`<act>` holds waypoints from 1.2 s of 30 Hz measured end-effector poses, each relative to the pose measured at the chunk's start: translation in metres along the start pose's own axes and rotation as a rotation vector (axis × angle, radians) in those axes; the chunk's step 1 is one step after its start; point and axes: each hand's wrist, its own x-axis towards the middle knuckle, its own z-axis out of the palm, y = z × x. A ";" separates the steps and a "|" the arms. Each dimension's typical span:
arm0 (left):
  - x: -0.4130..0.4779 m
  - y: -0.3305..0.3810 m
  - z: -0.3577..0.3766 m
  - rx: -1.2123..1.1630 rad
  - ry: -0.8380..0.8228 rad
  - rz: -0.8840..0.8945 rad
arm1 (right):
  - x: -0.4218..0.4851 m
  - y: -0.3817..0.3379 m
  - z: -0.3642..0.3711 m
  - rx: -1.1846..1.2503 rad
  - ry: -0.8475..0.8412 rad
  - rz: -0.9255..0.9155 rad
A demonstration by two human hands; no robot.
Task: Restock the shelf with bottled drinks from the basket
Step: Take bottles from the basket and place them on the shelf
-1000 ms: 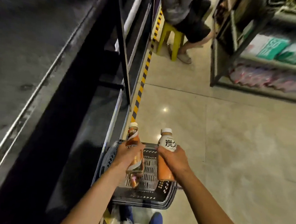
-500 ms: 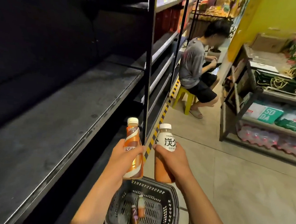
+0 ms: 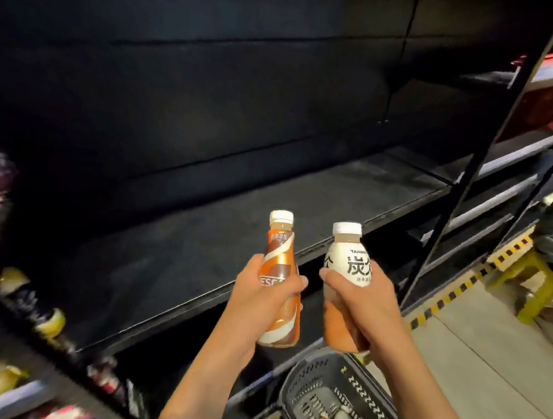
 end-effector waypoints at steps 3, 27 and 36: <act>-0.034 0.009 -0.047 -0.005 0.128 0.054 | -0.022 -0.027 0.038 0.033 -0.107 -0.071; -0.325 -0.001 -0.427 0.007 0.850 0.279 | -0.330 -0.130 0.378 0.199 -0.777 -0.347; -0.335 0.007 -0.520 -0.069 0.907 0.331 | -0.370 -0.150 0.463 0.166 -0.846 -0.413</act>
